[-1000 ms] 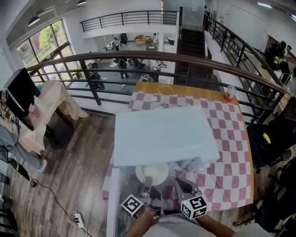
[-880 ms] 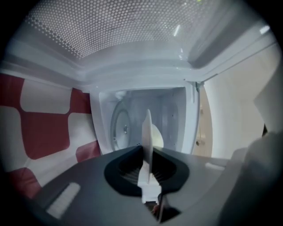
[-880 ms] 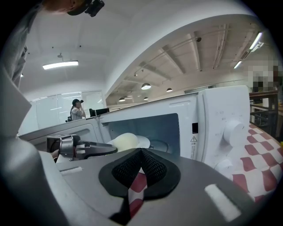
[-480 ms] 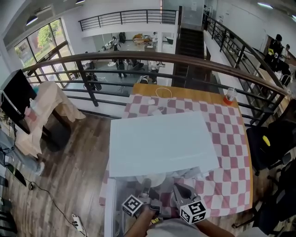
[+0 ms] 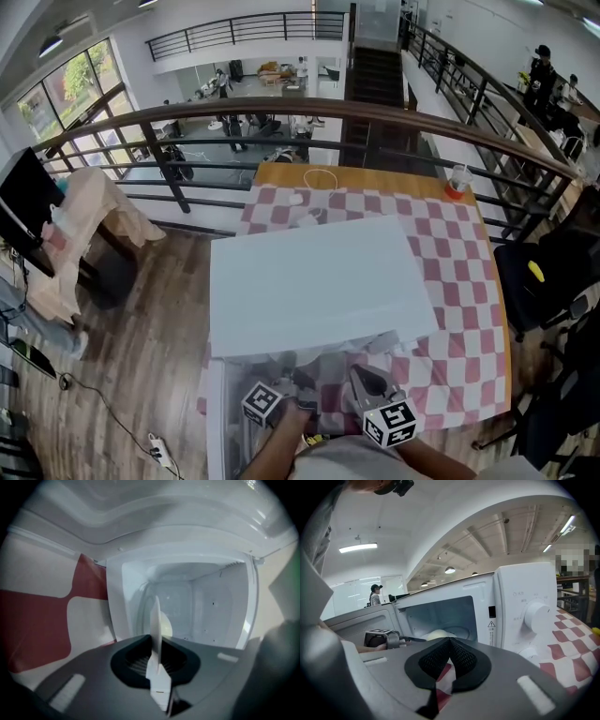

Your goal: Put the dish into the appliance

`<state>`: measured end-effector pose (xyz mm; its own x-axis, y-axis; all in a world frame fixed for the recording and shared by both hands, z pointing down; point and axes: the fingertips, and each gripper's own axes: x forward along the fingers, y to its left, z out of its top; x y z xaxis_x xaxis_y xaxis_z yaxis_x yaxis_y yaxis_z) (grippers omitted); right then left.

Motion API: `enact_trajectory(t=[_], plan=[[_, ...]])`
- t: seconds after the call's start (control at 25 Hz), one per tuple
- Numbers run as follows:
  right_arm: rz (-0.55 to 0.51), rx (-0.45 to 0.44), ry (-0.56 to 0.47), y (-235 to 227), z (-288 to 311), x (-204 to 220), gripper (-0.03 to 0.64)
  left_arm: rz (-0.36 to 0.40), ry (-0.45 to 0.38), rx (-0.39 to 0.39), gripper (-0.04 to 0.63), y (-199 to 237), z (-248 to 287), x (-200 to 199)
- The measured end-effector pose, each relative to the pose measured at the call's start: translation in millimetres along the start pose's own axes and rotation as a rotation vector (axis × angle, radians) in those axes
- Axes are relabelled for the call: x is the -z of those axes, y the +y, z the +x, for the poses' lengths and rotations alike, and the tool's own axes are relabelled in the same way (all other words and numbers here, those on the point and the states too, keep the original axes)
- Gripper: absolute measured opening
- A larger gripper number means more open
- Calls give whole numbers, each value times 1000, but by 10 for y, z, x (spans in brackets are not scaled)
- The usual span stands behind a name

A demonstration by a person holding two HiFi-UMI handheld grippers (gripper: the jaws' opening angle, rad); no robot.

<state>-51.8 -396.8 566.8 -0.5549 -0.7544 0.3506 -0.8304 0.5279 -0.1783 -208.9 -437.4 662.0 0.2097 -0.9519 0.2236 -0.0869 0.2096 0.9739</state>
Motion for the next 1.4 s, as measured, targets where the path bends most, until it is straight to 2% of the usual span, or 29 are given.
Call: enact_trajectory(t=[0.24, 0.52, 0.72, 0.96, 1.16, 1.4], plan=[[6, 5, 4, -4, -58, 55, -2, 42, 0, -56, 28, 36, 50, -7], [4, -3, -5, 51, -120, 84, -2, 103, -1, -166, 29, 36, 56, -31], [23, -1, -22, 63, -145, 59, -2, 104, 53, -173, 29, 43, 32, 3], [24, -2, -29, 71, -168, 51, -2, 264, 101, -129, 62, -58, 52, 15], [25, -8, -34, 100, -194, 61, -2, 335, 143, -124, 113, -104, 16, 91], [27, -4, -37, 108, -242, 73, -2, 585, 229, -164, 230, -173, -1, 190]])
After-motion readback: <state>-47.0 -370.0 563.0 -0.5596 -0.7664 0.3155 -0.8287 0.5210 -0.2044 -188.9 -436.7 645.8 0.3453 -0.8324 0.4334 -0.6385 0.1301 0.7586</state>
